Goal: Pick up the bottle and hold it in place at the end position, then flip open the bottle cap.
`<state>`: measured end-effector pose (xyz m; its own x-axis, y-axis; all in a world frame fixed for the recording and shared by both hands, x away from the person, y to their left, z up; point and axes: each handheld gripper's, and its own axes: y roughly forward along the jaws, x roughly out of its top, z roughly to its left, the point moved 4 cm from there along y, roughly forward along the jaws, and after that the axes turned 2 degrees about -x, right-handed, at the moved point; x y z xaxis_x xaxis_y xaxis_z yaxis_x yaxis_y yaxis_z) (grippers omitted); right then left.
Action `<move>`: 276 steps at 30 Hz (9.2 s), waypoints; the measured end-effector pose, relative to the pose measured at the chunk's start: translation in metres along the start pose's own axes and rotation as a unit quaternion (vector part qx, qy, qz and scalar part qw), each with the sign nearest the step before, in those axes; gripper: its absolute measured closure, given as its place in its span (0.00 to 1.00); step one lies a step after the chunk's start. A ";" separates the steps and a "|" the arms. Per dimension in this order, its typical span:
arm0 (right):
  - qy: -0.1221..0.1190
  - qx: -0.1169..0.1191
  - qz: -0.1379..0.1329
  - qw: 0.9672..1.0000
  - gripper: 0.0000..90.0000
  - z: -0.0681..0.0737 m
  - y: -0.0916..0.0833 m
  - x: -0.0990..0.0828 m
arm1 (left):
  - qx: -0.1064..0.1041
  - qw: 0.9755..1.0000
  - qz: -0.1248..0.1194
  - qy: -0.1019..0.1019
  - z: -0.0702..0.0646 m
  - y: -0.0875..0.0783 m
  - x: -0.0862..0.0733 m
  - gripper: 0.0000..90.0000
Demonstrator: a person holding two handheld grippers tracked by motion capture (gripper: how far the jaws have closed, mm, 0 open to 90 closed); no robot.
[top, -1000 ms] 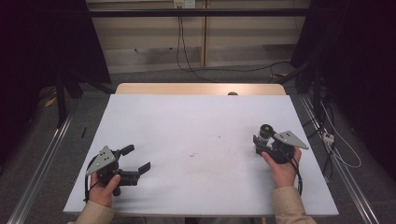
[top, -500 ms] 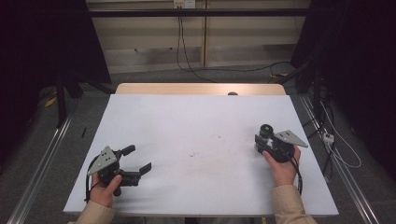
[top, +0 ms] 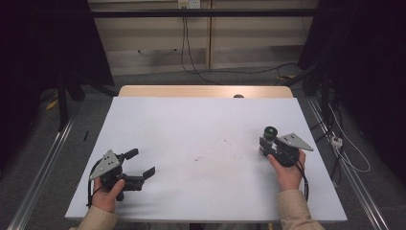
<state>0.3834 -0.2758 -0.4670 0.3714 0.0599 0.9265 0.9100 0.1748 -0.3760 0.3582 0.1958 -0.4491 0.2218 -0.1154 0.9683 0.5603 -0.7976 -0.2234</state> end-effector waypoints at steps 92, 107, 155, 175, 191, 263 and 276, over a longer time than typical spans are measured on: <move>-0.020 0.127 -0.010 0.992 0.59 0.125 0.066 0.037 | -0.002 1.000 -0.003 0.005 0.001 -0.001 0.000 0.04; -0.033 0.137 -0.007 0.990 0.59 0.144 0.081 0.038 | -0.003 1.000 -0.004 0.002 0.000 0.000 0.000 0.04; -0.056 0.147 -0.019 0.987 0.59 0.163 0.099 0.029 | -0.006 1.000 -0.002 0.001 0.000 0.002 -0.001 0.04; -0.073 0.155 -0.013 0.985 0.59 0.161 0.096 0.028 | -0.005 1.000 -0.004 -0.006 -0.003 0.007 0.002 0.04; -0.083 0.157 -0.011 0.984 0.59 0.162 0.095 0.028 | -0.014 1.000 0.012 -0.012 -0.006 0.030 0.017 0.05; -0.074 0.163 -0.007 0.984 0.59 0.160 0.097 0.028 | -0.040 0.997 0.073 -0.002 -0.002 0.110 0.053 0.76; -0.074 0.163 -0.007 0.984 0.59 0.160 0.097 0.027 | -0.066 0.993 0.093 0.006 -0.007 0.127 0.056 0.98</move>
<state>0.4521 -0.0999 -0.4765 0.3060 0.1932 0.9322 0.7987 0.4808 -0.3618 0.4358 0.0842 -0.4221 0.3013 -0.2753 0.9129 0.4006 -0.8323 -0.3832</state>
